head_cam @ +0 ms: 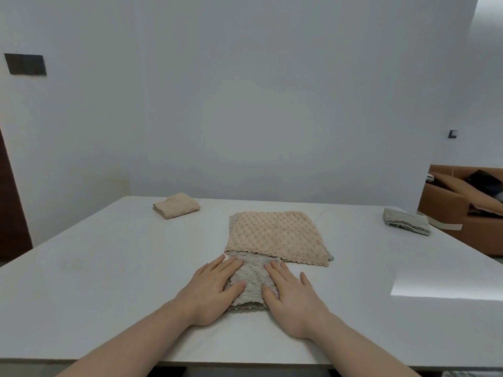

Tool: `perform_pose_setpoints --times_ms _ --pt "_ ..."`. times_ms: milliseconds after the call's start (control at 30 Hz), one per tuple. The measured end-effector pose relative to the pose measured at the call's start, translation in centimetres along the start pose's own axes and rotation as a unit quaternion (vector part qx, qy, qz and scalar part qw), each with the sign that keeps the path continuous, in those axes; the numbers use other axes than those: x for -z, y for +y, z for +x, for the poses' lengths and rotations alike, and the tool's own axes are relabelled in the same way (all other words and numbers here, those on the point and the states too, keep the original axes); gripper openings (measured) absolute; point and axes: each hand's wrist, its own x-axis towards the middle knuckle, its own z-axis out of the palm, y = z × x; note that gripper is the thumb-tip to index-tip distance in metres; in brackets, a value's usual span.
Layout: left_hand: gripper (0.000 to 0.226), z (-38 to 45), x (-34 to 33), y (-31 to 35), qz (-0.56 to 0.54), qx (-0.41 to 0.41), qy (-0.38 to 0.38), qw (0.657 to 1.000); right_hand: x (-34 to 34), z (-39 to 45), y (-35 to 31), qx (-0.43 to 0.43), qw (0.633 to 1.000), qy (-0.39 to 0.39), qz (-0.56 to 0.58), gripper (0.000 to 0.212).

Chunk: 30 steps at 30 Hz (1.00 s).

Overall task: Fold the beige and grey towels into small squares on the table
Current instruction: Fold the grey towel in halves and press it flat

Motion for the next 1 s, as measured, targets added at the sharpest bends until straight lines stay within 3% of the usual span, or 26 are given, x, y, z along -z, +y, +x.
perform_pose_setpoints --times_ms 267,400,600,700,867,1000 --pt "0.080 -0.1 -0.1 0.2 0.000 0.064 0.005 0.998 0.0 0.0 -0.1 -0.048 0.999 -0.007 -0.004 0.074" --pt "0.073 -0.4 0.3 0.6 0.008 0.075 0.012 0.997 0.2 -0.1 -0.4 -0.069 0.998 -0.005 -0.007 0.075" --pt "0.077 0.5 0.5 1.4 0.061 0.115 -0.091 0.987 0.4 0.0 -0.7 -0.103 0.993 -0.039 -0.041 0.076" --pt "0.077 0.8 0.5 1.9 0.069 0.135 -0.105 0.983 0.5 0.0 -1.0 -0.121 0.990 -0.045 -0.055 0.076" --pt "0.084 0.4 0.7 2.4 0.068 0.163 -0.120 0.977 0.0 -0.8 -1.6 -0.160 0.987 -0.010 -0.030 0.081" --pt "0.089 0.0 1.8 1.7 0.043 0.140 -0.144 0.979 -0.5 -1.9 -1.6 -0.167 0.985 0.047 0.005 0.084"
